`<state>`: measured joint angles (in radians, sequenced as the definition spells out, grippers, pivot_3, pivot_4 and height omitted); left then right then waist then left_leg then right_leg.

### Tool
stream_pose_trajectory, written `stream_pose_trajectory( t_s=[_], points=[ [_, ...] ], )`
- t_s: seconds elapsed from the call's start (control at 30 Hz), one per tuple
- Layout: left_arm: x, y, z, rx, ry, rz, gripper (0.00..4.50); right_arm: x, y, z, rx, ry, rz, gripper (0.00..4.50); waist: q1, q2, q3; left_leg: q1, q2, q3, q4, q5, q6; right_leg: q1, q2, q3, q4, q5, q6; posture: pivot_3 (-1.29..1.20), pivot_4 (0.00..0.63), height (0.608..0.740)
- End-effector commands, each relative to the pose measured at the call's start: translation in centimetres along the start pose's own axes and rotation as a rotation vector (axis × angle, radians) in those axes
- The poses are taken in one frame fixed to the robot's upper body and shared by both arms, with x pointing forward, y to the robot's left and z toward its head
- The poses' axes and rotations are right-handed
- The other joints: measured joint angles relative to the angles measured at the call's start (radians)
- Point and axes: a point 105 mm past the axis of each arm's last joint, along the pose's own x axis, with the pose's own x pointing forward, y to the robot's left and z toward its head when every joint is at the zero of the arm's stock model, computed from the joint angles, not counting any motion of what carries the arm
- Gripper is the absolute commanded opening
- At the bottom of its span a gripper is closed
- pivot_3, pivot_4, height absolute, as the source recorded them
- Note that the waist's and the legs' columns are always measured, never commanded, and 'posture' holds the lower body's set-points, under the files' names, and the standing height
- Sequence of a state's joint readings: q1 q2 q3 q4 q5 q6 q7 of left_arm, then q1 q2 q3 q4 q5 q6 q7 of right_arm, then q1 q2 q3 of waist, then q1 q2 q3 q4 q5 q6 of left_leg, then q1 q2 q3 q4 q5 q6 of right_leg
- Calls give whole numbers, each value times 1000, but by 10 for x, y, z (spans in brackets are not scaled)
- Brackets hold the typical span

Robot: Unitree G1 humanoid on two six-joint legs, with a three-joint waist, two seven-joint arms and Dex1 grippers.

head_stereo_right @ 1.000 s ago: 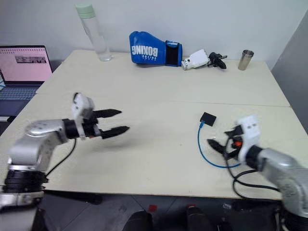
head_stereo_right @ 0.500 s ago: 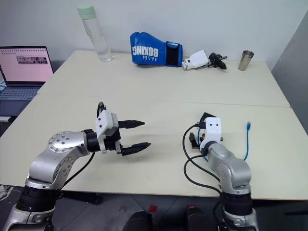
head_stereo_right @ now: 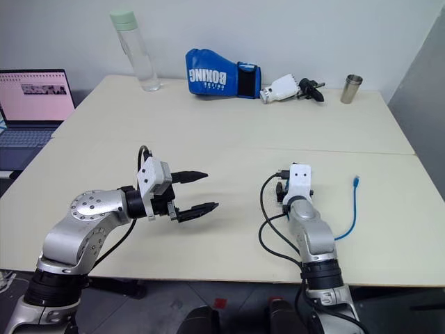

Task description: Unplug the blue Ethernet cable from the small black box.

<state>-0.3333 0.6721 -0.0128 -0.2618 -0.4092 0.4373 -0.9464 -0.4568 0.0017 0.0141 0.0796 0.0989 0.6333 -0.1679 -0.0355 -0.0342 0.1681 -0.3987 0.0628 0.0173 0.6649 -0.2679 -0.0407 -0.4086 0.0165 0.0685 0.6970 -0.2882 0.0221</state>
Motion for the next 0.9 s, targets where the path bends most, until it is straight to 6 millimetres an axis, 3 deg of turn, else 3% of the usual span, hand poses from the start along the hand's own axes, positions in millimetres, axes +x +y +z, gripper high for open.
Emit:
stream_pose_trajectory(
  t_s=[0.03,0.2,0.33,0.4,0.5,0.6,0.7,0.8,0.9],
  points=[
    [-1,-2,11,41,-21,5,4500,5,-5,-20,-7,61,-24,2224,0,0,0,0,0,0,0,0,0,0,0,0,0,0,0,0,150,740],
    [-1,2,11,47,-15,12,4500,4,-9,-16,-8,44,-22,1046,0,0,-1,0,0,0,0,0,0,0,0,0,0,0,0,0,150,740],
    [-1,4,10,51,-9,15,4500,-1,-28,-10,-49,12,-34,71,5,0,-1,0,0,0,0,0,0,0,0,0,0,0,0,0,150,740],
    [-1,5,9,53,-7,15,4500,-5,-39,-2,-82,-11,-20,68,10,0,0,-1,-1,0,0,0,0,0,-1,-1,-1,0,0,0,150,740],
    [-2,10,12,59,-7,19,4500,-17,-27,32,-135,-122,148,60,11,1,0,-2,-1,0,0,0,0,0,-1,-1,-2,0,0,0,150,740],
    [-4,27,26,2,-57,52,4500,-40,-9,74,-347,-286,370,58,6,3,3,-2,-1,0,0,0,0,0,0,0,-2,0,0,0,150,740],
    [-2,45,42,-33,-112,72,4500,-60,-7,102,-683,-443,526,58,4,4,4,-2,-1,-1,0,0,0,-2,1,-1,-1,0,0,0,150,740],
    [3,59,58,-77,-175,59,4500,-64,-17,113,-1009,-548,589,58,1,4,3,-2,-1,-1,-1,0,1,-1,1,-1,-3,0,0,0,150,740],
    [8,64,86,-183,-270,-47,4500,-61,-26,123,-1380,-699,574,58,2,3,4,-1,0,-1,-1,0,1,2,2,-2,-8,0,0,0,150,740]
  ],
)
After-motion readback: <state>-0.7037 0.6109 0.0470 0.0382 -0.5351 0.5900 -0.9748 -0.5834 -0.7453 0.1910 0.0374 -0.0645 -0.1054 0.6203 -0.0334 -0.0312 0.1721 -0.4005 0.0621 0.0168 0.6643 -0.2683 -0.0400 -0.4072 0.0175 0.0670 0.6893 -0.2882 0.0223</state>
